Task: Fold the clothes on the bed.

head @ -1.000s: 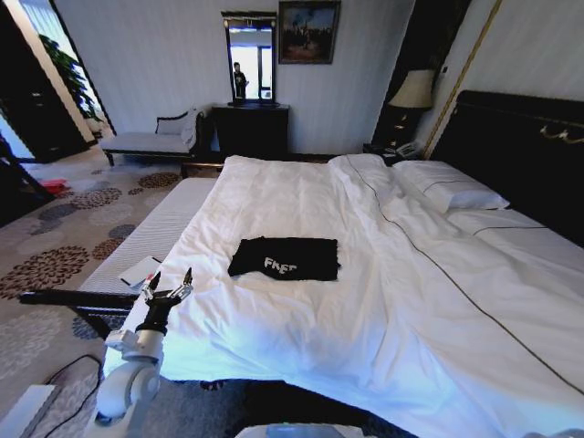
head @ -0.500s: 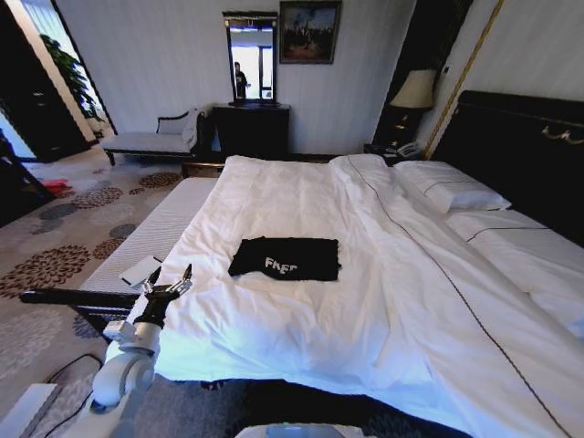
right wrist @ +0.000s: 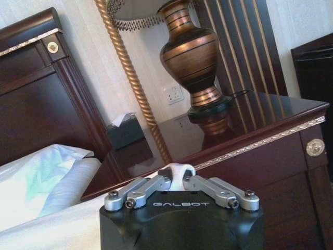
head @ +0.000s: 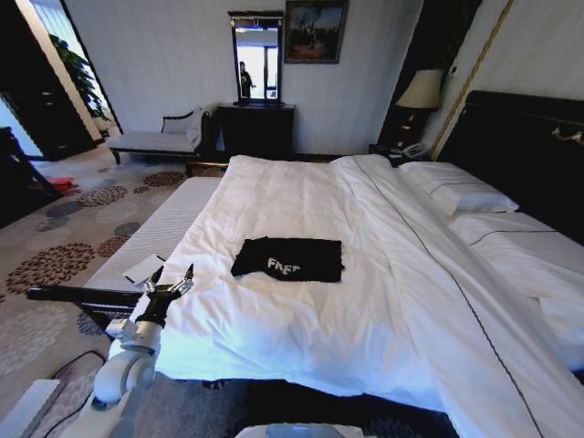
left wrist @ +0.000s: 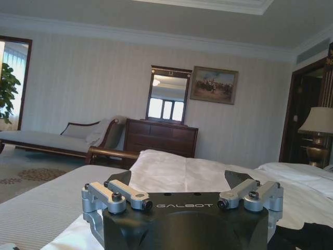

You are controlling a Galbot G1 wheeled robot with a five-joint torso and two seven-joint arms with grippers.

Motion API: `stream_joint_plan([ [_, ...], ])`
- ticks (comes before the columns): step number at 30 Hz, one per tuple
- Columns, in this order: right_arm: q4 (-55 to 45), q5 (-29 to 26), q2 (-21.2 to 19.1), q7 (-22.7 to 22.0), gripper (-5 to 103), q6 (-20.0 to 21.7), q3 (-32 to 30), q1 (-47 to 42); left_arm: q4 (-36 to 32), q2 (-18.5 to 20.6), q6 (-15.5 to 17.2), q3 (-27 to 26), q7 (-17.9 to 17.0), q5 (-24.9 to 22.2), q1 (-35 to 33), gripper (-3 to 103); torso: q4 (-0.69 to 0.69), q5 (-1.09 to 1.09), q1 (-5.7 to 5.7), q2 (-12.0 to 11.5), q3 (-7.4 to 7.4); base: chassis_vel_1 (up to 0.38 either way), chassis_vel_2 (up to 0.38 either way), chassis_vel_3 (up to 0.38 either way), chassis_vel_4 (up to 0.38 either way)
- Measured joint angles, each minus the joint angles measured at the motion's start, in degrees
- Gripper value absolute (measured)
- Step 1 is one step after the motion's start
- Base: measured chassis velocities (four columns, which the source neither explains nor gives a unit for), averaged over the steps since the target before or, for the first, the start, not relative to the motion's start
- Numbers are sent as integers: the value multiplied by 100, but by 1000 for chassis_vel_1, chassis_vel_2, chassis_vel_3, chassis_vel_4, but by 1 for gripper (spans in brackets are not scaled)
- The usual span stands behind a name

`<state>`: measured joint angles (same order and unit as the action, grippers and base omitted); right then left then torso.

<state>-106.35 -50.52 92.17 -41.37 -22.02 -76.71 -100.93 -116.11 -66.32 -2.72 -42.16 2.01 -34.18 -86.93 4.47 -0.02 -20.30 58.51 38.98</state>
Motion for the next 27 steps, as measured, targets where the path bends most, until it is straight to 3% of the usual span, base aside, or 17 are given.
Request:
stream_joint_plan([
  [6,-435,98,3,-174,21,330,110,-67,40,5,-7,-41,4,-18,13,100,-5,2,1,0,0,0,0,0,0],
  [9,-1359,94,2,-568,38,926,186,-376,57,-8,-13,-72,4,-19,9,100,-14,2,1,0,0,0,0,0,0],
  [10,-1359,94,2,-568,38,926,186,-376,57,-8,-13,-72,4,-19,9,100,-14,2,1,0,0,0,0,0,0],
  [12,-2278,208,1,-644,49,1328,220,-715,59,-34,-16,-86,4,-12,-4,100,-13,-2,0,0,0,0,0,0,0],
  [13,-2584,159,0,-674,54,1468,198,-786,60,-43,-17,-94,4,-6,-9,100,-13,-1,1,0,0,0,0,0,0],
  [15,-2836,104,0,-694,54,1587,172,-812,60,-51,-17,-101,4,-2,-13,100,-13,1,1,0,0,0,0,0,0],
  [19,-3668,-127,-2,-774,70,2117,122,-701,-3,-126,-18,-169,1,16,-60,100,-16,-1,1,0,0,0,0,0,0],
  [21,-3754,-74,-147,-564,81,2259,273,-556,-74,-164,-1,-214,-6,26,-105,100,-13,4,0,0,0,0,0,0,0],
  [23,-3763,33,-245,-377,81,2257,369,-514,-104,-178,8,-236,-8,31,-127,100,-14,1,0,0,0,0,0,0,0],
  [26,-3618,623,-544,320,96,2035,870,-453,-215,-215,62,-328,-30,55,-235,100,-16,0,0,0,0,0,0,0,0],
  [27,-3306,1042,-779,781,99,1814,1228,-430,-289,-236,107,-397,-107,100,-315,100,-15,5,0,0,0,0,0,0,0],
])
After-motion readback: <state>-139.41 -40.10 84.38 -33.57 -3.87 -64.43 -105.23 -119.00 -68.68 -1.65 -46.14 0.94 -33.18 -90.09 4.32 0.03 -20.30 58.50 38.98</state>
